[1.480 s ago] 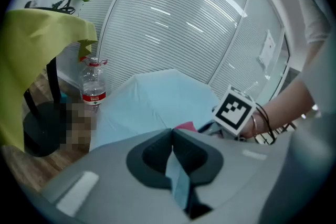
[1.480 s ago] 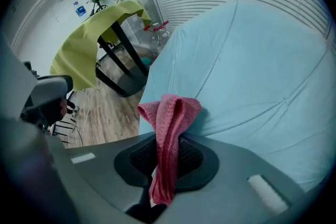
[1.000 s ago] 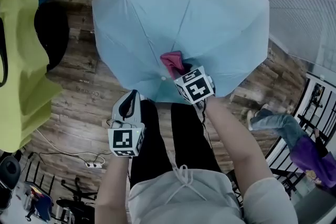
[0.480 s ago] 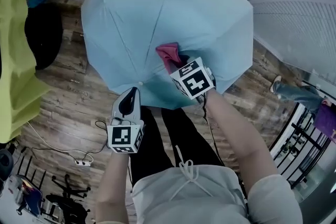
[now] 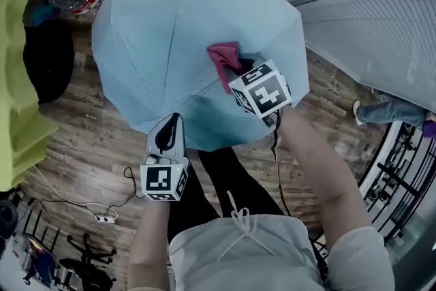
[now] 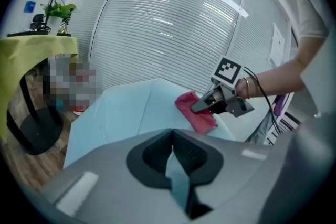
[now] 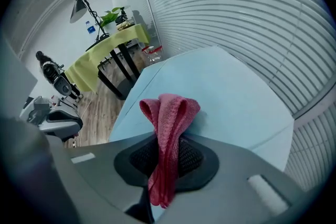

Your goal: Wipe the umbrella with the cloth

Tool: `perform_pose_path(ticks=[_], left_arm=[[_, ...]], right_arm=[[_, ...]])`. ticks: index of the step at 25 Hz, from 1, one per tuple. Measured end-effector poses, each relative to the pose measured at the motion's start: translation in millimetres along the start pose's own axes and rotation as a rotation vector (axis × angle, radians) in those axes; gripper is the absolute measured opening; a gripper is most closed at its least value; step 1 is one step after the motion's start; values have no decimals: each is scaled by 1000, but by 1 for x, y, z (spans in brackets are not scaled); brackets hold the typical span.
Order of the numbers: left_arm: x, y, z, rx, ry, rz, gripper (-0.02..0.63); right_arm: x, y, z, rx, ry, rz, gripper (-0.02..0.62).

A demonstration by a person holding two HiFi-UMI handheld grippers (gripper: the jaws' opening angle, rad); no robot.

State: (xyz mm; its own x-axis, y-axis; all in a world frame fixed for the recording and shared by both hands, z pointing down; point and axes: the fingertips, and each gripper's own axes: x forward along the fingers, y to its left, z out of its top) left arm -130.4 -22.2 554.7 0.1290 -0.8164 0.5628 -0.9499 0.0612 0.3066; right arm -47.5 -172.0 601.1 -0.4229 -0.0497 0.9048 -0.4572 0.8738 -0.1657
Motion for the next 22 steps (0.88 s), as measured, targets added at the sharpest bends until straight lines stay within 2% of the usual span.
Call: perform_pose_path(ticks=[10,18,22], left_arm=[[31,-42,22,-2,15,-57,6],[47,-45,36,-32,7,-34,6],[53,-44,33,-43,17,-4,6]], right_arm=[[-30,-64,30,-114,50,-21,57],[-30,-130,34,-178,50,-163,55],[-26,-162,25,-165,48,-224,55]])
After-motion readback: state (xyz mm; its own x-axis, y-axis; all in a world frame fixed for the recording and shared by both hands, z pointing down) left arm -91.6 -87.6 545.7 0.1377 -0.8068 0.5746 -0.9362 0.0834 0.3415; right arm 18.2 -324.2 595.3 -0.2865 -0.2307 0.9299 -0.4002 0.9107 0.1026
